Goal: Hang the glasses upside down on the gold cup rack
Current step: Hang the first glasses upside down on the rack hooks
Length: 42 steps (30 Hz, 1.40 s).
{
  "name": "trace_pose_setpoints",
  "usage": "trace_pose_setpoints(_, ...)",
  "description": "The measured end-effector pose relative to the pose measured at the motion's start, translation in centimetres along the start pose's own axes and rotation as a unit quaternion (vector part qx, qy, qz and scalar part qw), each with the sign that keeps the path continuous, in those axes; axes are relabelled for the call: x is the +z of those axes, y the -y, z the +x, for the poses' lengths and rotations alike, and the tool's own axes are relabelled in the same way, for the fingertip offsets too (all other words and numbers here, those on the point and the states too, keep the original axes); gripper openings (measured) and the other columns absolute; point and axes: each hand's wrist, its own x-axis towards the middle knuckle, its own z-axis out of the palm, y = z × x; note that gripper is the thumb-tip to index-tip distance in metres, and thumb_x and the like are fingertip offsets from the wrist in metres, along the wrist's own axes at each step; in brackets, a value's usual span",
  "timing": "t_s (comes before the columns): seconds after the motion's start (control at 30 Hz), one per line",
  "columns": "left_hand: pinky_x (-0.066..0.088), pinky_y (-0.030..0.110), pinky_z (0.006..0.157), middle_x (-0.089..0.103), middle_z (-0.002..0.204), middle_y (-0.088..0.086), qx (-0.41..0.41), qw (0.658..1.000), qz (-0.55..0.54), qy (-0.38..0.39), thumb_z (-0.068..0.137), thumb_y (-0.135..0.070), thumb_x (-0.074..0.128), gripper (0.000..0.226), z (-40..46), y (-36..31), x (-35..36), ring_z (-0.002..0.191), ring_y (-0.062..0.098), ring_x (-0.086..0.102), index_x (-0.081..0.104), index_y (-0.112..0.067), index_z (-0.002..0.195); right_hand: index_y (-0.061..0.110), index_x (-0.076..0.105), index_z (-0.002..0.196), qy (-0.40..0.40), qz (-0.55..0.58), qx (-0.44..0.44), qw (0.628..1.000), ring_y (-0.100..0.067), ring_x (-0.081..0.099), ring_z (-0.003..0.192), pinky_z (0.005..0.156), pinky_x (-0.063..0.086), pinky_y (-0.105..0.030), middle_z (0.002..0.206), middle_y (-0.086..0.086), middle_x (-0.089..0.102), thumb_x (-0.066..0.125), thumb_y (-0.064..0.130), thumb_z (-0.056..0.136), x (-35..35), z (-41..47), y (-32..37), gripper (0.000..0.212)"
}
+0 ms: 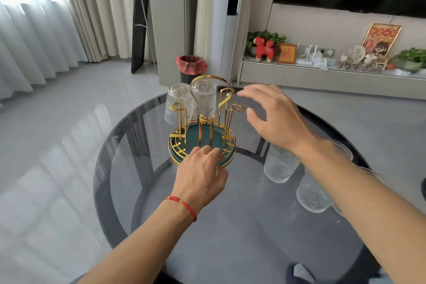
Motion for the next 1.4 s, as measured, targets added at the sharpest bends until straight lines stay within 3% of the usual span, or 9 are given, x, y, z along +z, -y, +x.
trace_pose_setpoints(0.13, 0.059, 0.040, 0.084, 0.073, 0.111, 0.003, 0.022, 0.998, -0.054, 0.000, 0.092, -0.019, 0.065, 0.025, 0.0, -0.9, 0.5, 0.106, 0.023, 0.065, 0.072, -0.016, 0.116, 0.015, 0.069, 0.126, 0.032, -0.027, 0.175, 0.984, -0.033, 0.055, 0.123, 0.105, 0.041, -0.041, 0.129, -0.005, 0.069, 0.066, 0.021, 0.095, -1.5, -6.9, -2.6, 0.032)
trace_pose_setpoints(0.37, 0.059, 0.038, 0.086, 0.074, 0.109, 0.004, 0.043, 0.996, -0.075, -0.004, 0.090, -0.014, 0.068, 0.025, 0.4, -2.2, 1.4, 0.102, 0.022, 0.068, 0.072, -0.014, 0.114, 0.015, 0.014, 0.161, 0.239, -0.215, 0.241, 0.916, -0.039, 0.015, 0.156, 0.123, 0.002, -0.065, 0.158, -0.015, 0.040, 0.045, 0.074, 0.090, 0.1, -10.2, -4.0, 0.097)
trace_pose_setpoints(0.5, 0.057, 0.038, 0.092, 0.073, 0.113, 0.003, 0.058, 0.995, -0.087, 0.004, 0.091, -0.015, 0.066, 0.028, 0.2, -2.8, 1.3, 0.107, 0.021, 0.066, 0.070, -0.016, 0.118, 0.013, 0.028, 0.156, 0.224, -0.247, 0.212, 0.919, -0.038, 0.043, 0.139, 0.125, 0.004, -0.063, 0.134, -0.016, 0.060, 0.056, 0.069, 0.090, 0.4, -9.5, -4.2, 0.091)
trace_pose_setpoints(0.73, 0.060, 0.025, 0.082, 0.061, 0.119, -0.013, -0.011, 0.962, -0.266, 0.060, 0.089, -0.056, 0.070, 0.059, -0.9, -5.0, 0.5, 0.107, 0.005, 0.063, 0.051, -0.030, 0.139, 0.030, 0.040, 0.149, 0.128, 0.019, 0.143, 0.981, -0.027, 0.054, 0.124, 0.097, 0.045, -0.032, 0.134, -0.001, 0.051, 0.085, 0.031, 0.072, -0.6, -10.9, -1.1, 0.089)
trace_pose_setpoints(0.83, 0.055, 0.024, 0.094, 0.058, 0.130, -0.017, -0.040, 0.931, -0.351, 0.096, 0.076, -0.062, 0.079, 0.086, -1.4, -5.7, 0.0, 0.120, 0.001, 0.059, 0.040, -0.033, 0.147, 0.039, 0.037, 0.148, 0.127, 0.148, 0.092, 0.977, -0.011, 0.050, 0.133, 0.104, 0.043, -0.023, 0.140, 0.011, 0.048, 0.080, 0.019, 0.068, -0.8, -11.7, 0.6, 0.093)
trace_pose_setpoints(1.0, 0.048, 0.010, 0.087, 0.068, 0.114, -0.022, -0.060, 0.949, -0.306, 0.035, 0.064, -0.045, 0.083, 0.072, -2.0, -5.4, -0.6, 0.108, -0.003, 0.064, 0.056, -0.031, 0.129, 0.039, 0.038, 0.151, 0.132, 0.212, 0.072, 0.966, 0.003, 0.044, 0.138, 0.107, 0.035, -0.010, 0.145, 0.020, 0.047, 0.084, 0.018, 0.070, 0.3, -12.2, 2.2, 0.096)
trace_pose_setpoints(1.2, 0.067, 0.049, 0.073, 0.065, 0.121, 0.012, -0.247, 0.776, -0.579, 0.042, 0.068, -0.030, 0.078, 0.063, -1.1, -4.4, -2.5, 0.104, 0.018, 0.070, 0.057, -0.015, 0.125, 0.049, 0.037, 0.150, 0.137, 0.349, 0.312, 0.873, 0.000, 0.047, 0.139, 0.115, 0.040, -0.033, 0.149, 0.018, 0.048, 0.054, 0.077, 0.084, 0.6, -11.8, 2.1, 0.073)
trace_pose_setpoints(1.3, 0.065, 0.056, 0.075, 0.054, 0.132, 0.019, -0.268, 0.715, -0.643, 0.059, 0.075, -0.024, 0.066, 0.055, -0.7, -4.4, -2.4, 0.124, 0.030, 0.058, 0.055, -0.004, 0.125, 0.031, 0.051, 0.147, 0.116, 0.505, 0.380, 0.767, -0.005, 0.057, 0.132, 0.099, 0.058, -0.042, 0.149, 0.008, 0.055, 0.047, 0.055, 0.104, 1.1, -11.4, 2.7, 0.049)
trace_pose_setpoints(1.4, 0.064, 0.060, 0.079, 0.052, 0.135, 0.020, -0.267, 0.699, -0.661, 0.064, 0.078, -0.024, 0.058, 0.051, -0.3, -4.5, -2.0, 0.129, 0.037, 0.053, 0.055, -0.002, 0.125, 0.018, 0.060, 0.139, 0.066, 0.561, 0.393, 0.726, -0.015, 0.064, 0.128, 0.094, 0.061, -0.047, 0.138, -0.005, 0.067, 0.053, 0.038, 0.106, 0.9, -10.8, 3.2, 0.039)
